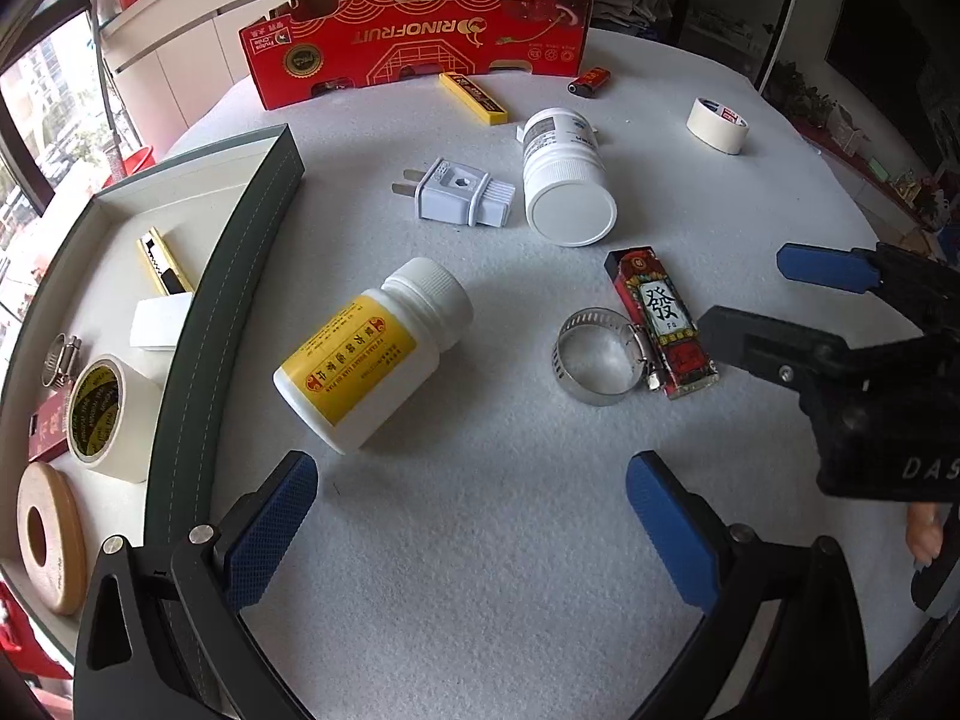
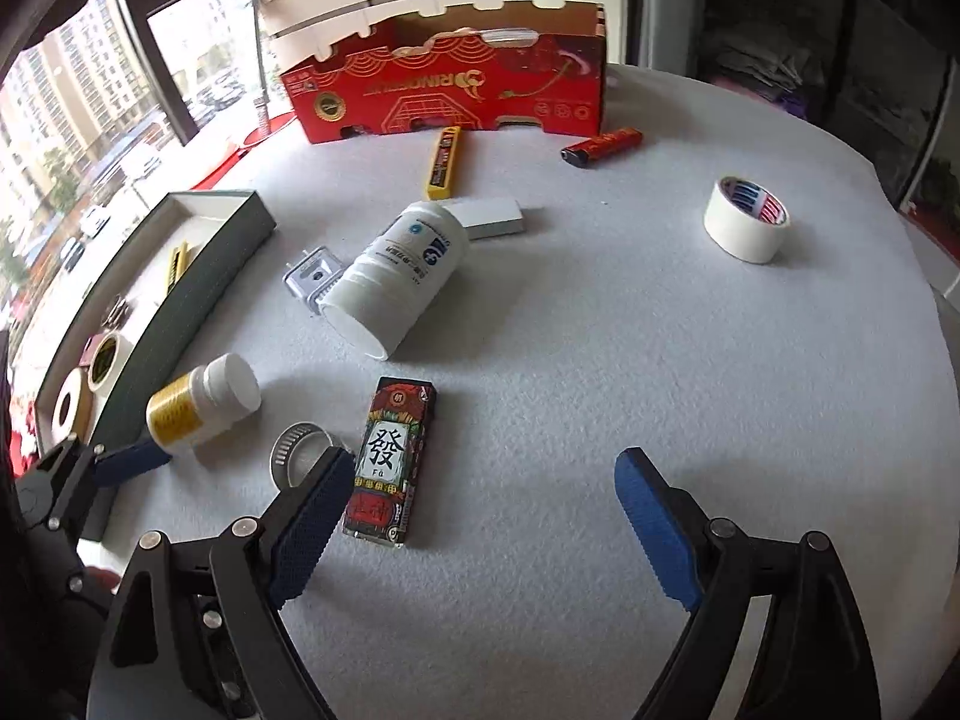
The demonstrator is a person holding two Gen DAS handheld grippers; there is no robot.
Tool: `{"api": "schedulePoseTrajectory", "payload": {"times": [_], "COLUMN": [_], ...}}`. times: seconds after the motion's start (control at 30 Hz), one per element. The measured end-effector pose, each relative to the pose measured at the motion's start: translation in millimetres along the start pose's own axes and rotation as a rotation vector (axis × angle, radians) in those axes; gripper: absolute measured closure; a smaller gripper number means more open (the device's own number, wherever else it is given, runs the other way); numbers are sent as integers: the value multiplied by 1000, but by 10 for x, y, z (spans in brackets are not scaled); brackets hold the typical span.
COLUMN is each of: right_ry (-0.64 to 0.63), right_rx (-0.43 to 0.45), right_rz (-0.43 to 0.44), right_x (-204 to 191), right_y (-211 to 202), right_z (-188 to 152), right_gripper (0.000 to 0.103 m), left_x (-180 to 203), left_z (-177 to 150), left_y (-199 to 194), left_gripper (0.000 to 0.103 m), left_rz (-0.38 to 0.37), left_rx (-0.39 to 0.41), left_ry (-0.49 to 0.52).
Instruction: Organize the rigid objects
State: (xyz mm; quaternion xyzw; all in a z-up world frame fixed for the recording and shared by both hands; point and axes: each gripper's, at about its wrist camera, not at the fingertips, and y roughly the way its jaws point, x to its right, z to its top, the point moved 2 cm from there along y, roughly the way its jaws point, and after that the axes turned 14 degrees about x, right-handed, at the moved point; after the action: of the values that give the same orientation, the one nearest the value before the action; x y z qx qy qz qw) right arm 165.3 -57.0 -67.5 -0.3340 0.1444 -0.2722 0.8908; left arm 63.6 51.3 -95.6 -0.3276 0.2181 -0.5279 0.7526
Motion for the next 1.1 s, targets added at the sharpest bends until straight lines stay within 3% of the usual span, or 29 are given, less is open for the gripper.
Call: {"api": "schedulePoseTrajectory", "payload": {"times": [0.03, 0.13, 0.23, 0.33, 0.43, 0.53, 0.6, 0.7, 0.9, 1.03, 1.1], "right_ry": [-72, -89, -4, 123, 178, 108, 10, 19, 124, 230, 269], "right_rx": [-7, -25, -12, -16, -28, -75, -144, -197, -222, -154, -109], "right_rz": [31, 11, -77, -91, -87, -101, -179, -210, -224, -259, -262], "right_x": [-30, 50, 144, 186, 139, -17, -108, -70, 247, 454, 493], "right_y": [-5, 65, 156, 254, 376, 497, 567, 489, 32, -354, -500], "right_z": [-39, -47, 27, 121, 216, 287, 280, 238, -187, -504, -604], "right_gripper": [13, 12, 12, 12, 8, 8, 7, 7, 7, 3, 3], "left_x": [-4, -45, -119, -150, -175, -157, -67, 49, 283, 226, 203], "left_z": [29, 147, 197, 204, 261, 313, 296, 259, 98, 109, 146], "left_y": [-21, -77, -55, -30, 5, 175, 289, 327, 121, -28, 5], "left_gripper": [0, 0, 0, 0, 0, 0, 0, 0, 0, 0, 0], "left_rz": [-1, 20, 16, 14, -39, -104, -106, -117, -371, -333, -291], "left_rx": [13, 67, 45, 52, 65, 17, -34, -47, -74, 5, -2], "left_ry": [11, -4, -41, -25, -38, -32, 40, 110, 81, 48, 19]}}
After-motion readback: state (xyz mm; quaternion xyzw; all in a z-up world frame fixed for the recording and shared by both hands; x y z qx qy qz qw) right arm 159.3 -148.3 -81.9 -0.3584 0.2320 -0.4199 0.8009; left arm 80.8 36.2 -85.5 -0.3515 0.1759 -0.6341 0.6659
